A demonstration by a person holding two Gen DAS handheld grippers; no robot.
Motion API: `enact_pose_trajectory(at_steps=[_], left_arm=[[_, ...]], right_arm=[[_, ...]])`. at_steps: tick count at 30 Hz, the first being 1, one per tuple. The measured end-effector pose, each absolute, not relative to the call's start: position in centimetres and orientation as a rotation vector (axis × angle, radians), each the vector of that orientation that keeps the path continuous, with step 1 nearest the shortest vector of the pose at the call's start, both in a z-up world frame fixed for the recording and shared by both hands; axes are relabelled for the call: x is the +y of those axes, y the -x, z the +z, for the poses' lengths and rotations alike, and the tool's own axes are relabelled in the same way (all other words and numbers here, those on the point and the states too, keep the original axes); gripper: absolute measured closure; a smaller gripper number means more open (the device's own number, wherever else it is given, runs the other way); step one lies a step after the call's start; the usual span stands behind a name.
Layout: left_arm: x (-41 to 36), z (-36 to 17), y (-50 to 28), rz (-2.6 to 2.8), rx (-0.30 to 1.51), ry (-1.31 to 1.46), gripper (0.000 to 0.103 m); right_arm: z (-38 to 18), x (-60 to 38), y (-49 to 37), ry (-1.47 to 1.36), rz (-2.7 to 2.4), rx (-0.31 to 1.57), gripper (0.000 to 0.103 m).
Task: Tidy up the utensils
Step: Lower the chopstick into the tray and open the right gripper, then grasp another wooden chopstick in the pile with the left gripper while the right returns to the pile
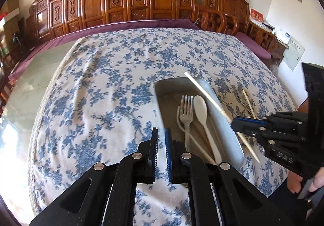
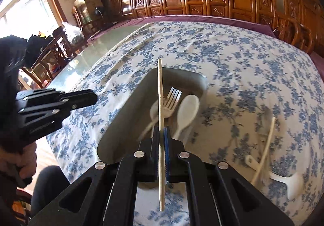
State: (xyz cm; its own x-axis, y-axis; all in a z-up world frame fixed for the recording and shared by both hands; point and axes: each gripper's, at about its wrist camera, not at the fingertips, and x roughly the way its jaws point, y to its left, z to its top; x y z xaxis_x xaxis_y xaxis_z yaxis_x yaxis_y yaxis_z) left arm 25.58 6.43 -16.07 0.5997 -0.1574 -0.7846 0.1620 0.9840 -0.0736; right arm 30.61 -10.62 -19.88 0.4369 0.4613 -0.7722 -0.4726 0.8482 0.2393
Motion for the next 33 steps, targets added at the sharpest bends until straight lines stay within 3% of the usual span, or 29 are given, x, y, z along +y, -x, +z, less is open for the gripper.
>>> enact_pose_trajectory(at_steps=[14,26,33], left_arm=[[9.5,-15.9,-23.7,-0.167,0.894,0.035,0.097],[8.3,-15.5,-23.0,-0.185,0.883,0.033,0.097],[6.9,-15.2,-23.0,-0.199,0.879,0.040,0.076]], right_arm=[[-23.6,-7.8,-32.9,0.005,0.513,1.056,0.097],[-23.3,-7.8,-33.0,0.016,0.538,1.033,0.096],[-20.8,-11.8,-31.3,0.012,0.519,0.955,0.096]])
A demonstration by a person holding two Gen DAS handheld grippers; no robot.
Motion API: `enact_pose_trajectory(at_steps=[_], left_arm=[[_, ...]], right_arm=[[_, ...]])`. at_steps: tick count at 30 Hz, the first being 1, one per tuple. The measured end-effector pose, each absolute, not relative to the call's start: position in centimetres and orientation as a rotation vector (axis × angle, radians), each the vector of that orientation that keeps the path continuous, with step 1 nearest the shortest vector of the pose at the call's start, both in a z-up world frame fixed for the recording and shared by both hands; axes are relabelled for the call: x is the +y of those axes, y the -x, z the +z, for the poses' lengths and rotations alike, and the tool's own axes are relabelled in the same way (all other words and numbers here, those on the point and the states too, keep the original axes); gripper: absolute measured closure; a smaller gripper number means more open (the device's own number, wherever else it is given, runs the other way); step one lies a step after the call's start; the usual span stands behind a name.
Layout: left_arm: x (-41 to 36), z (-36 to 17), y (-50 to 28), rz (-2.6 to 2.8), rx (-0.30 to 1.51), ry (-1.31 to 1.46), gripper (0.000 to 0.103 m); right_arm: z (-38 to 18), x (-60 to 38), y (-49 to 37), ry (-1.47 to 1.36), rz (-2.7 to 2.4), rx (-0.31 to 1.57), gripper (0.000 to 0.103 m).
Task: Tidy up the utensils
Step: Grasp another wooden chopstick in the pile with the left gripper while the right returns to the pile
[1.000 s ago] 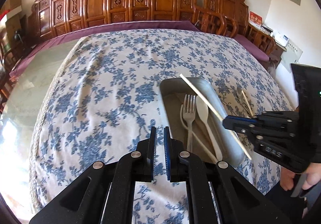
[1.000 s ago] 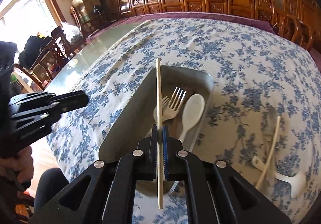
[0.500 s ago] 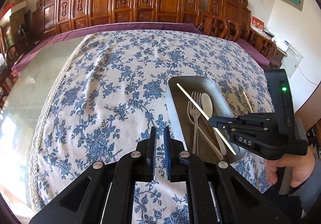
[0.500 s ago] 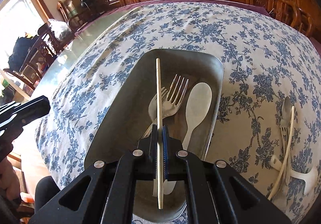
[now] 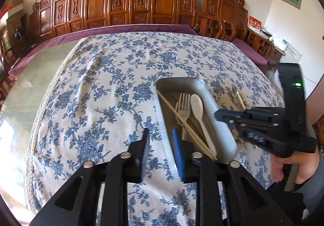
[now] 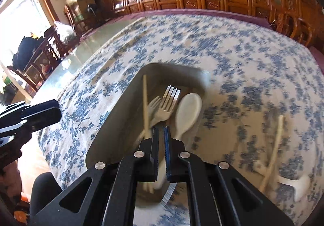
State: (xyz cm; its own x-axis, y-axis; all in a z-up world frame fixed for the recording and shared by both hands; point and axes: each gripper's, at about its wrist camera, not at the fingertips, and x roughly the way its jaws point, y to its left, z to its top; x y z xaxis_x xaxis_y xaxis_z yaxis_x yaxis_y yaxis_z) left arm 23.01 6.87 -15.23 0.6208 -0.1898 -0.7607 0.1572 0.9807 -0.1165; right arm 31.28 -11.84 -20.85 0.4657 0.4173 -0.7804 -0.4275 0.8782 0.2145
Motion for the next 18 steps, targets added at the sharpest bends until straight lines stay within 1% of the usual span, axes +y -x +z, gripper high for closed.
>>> enact_pose_trajectory(at_steps=[1,2,3,5,6,7,10,12,16,17,18], left_arm=[[6.5,-15.1,-22.9,-0.204,0.878,0.044,0.069],[6.1,-14.9,-22.9,-0.207,0.874,0.044,0.065],[5.6,-14.8,-22.9,-0.209,0.869,0.040,0.059],[4.5,-14.6,-22.8,-0.216,0.865,0.031,0.053],[4.1,-14.5,-22.8,-0.218,0.865,0.030,0.045],[3.3,-14.5,-22.8,-0.223,0.863,0.027,0.034],[1.3,-14.5,-22.7,-0.243,0.861,0.018,0.021],[-0.2,-14.8,-22.7,-0.254,0.861,0.010,0.019],[-3.4,-15.9,-23.1,-0.283,0.874,0.004,0.019],[-4.1,-16.1,-23.1,-0.287,0.877,0.001,0.019],[-4.9,-16.3,-23.3,-0.292,0.880,-0.004,0.019]], right_arm=[[-20.5,-13.1,-30.9,0.005,0.509,0.944,0.096],[-20.2,-14.4,-30.7,0.001,0.497,0.937,0.096],[-20.1,-15.4,-30.5,0.000,0.486,0.933,0.096],[-20.0,-18.0,-30.0,-0.002,0.460,0.927,0.096],[-20.0,-19.6,-29.8,0.002,0.439,0.928,0.096],[-20.2,-20.6,-29.7,0.005,0.425,0.931,0.096],[-20.4,-24.5,-29.5,0.006,0.367,0.929,0.096],[-20.6,-26.3,-29.3,0.000,0.347,0.922,0.096],[-20.9,-30.1,-28.0,-0.027,0.315,0.906,0.096],[-21.0,-30.5,-27.9,-0.029,0.312,0.905,0.093],[-21.1,-31.0,-27.7,-0.029,0.309,0.902,0.087]])
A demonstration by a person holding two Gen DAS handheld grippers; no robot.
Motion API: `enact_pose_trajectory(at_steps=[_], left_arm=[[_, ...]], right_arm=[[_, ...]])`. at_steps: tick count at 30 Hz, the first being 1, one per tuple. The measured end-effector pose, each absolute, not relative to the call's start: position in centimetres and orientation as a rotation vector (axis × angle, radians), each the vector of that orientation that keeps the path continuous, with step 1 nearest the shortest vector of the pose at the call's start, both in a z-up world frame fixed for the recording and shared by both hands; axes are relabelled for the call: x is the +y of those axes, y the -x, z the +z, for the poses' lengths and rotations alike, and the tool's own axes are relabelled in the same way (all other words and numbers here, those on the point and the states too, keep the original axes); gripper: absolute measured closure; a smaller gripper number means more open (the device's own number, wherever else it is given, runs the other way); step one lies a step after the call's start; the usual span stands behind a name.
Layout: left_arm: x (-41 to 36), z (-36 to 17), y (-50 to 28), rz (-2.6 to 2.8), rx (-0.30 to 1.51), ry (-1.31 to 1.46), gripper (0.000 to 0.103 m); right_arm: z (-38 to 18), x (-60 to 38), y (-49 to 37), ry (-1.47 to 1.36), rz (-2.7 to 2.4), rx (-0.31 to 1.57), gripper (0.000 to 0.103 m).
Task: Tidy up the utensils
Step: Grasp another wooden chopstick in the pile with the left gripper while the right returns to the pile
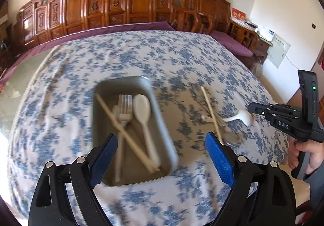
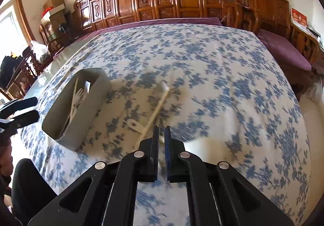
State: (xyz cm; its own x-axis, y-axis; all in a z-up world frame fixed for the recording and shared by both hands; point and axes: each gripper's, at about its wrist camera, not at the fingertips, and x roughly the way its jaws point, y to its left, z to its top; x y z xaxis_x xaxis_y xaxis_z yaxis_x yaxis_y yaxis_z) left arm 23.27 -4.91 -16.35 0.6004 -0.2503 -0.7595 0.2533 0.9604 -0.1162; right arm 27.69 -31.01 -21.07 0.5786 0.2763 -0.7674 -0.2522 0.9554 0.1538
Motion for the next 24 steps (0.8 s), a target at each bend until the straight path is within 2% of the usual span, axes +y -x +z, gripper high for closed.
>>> enact_pose_trajectory(at_steps=[1,6,8,13,17,21,24], left_arm=[[-6.0,-16.7,-23.5,-0.298,0.883,-0.013,0.019],[-9.2,-18.1,-24.7,-0.328,0.904,-0.029,0.019],[-10.4,-18.9,-25.4,-0.347,0.917,-0.026,0.025],[-13.2,-21.2,-27.2,-0.395,0.971,-0.027,0.053],[-15.3,-22.6,-28.2,-0.432,0.994,-0.030,0.063],[-17.5,-24.5,-29.3,-0.454,1.020,-0.052,0.082],[-18.2,-25.4,-29.6,-0.441,1.028,-0.052,0.086]], right_arm=[[-21.2,-31.6,-27.5,-0.028,0.307,0.898,0.084],[-22.1,-32.9,-27.3,-0.040,0.314,0.895,0.082],[-22.5,-33.1,-27.4,-0.033,0.316,0.898,0.081],[-23.3,-33.4,-27.5,-0.028,0.317,0.917,0.081],[-23.8,-34.1,-27.7,-0.044,0.305,0.929,0.081],[-24.0,-34.5,-27.8,-0.049,0.292,0.932,0.081],[-24.0,-34.6,-27.8,-0.055,0.294,0.932,0.081]])
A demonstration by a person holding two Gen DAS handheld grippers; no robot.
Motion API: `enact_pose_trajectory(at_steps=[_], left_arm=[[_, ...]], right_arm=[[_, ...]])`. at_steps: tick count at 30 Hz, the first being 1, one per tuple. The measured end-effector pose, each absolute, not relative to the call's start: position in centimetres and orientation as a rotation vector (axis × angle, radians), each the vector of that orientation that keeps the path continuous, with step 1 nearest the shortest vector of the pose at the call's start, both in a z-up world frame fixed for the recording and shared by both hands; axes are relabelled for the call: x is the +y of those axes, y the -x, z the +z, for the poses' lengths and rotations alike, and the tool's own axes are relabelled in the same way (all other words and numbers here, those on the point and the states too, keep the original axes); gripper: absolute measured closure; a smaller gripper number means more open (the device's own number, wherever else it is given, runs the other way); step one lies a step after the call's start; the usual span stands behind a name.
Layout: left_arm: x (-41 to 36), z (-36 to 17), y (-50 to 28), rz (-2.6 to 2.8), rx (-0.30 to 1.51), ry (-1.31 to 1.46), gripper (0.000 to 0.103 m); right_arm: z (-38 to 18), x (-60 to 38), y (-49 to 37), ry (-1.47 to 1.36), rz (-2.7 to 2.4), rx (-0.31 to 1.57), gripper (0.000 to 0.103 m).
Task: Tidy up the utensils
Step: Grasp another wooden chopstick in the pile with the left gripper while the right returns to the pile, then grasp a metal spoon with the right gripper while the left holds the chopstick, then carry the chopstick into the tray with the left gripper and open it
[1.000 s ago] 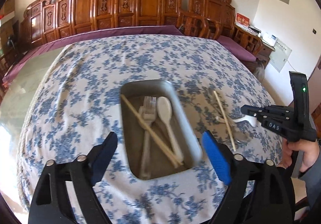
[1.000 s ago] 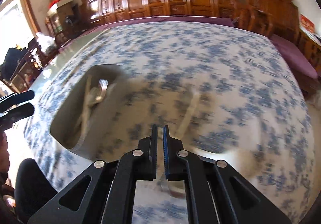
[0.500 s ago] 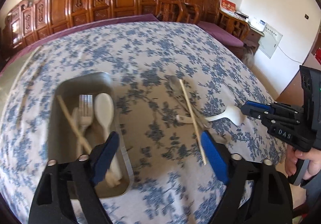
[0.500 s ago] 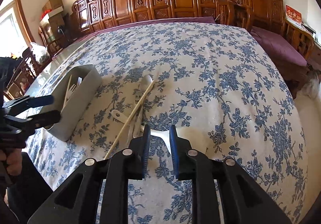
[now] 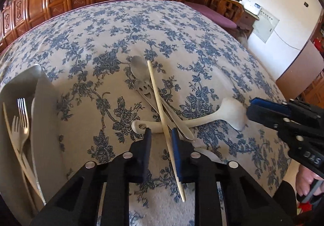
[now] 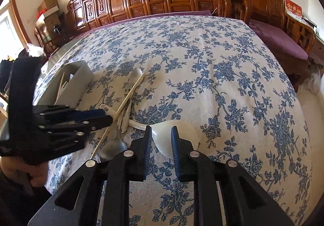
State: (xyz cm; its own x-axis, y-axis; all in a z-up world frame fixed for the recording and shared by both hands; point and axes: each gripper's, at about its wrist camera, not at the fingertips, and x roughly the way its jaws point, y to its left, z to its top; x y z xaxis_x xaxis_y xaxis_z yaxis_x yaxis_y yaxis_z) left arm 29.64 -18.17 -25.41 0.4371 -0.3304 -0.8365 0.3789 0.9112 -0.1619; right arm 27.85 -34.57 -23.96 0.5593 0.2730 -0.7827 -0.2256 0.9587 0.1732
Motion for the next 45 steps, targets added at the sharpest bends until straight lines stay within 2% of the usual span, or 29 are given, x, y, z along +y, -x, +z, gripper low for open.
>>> enact_pose_trajectory(at_steps=[5,6,7,15,33,37,45], left_arm=[[-18.3,-26.0,-30.0,-0.429,1.036,-0.060,0.092],[-18.4,-26.0,-30.1,-0.429,1.040,-0.061,0.098],[-18.3,-26.1,-30.1,-0.435,1.040,-0.057,0.099],[-16.6,-23.4,-28.9,-0.460,0.987,-0.025,0.099],[-10.5,-18.5,-28.6,-0.439,0.883,0.061,0.099],[-9.3,-18.1,-28.7,-0.421,0.874,0.073,0.099],[-7.7,-17.3,-28.8,-0.406,0.853,0.096,0.099]], right_arm=[[-24.2,-34.7,-27.9,-0.063,0.295,0.940,0.081],[-24.2,-34.7,-27.9,-0.061,0.295,0.942,0.081],[-24.2,-34.6,-27.9,-0.059,0.294,0.942,0.081],[-24.5,-33.5,-28.5,-0.054,0.299,0.949,0.081],[-27.0,-26.5,-37.3,0.059,0.296,0.999,0.081],[-27.0,-25.7,-39.0,0.048,0.290,0.980,0.052],[-27.7,-23.6,-42.1,0.079,0.278,1.019,0.051]])
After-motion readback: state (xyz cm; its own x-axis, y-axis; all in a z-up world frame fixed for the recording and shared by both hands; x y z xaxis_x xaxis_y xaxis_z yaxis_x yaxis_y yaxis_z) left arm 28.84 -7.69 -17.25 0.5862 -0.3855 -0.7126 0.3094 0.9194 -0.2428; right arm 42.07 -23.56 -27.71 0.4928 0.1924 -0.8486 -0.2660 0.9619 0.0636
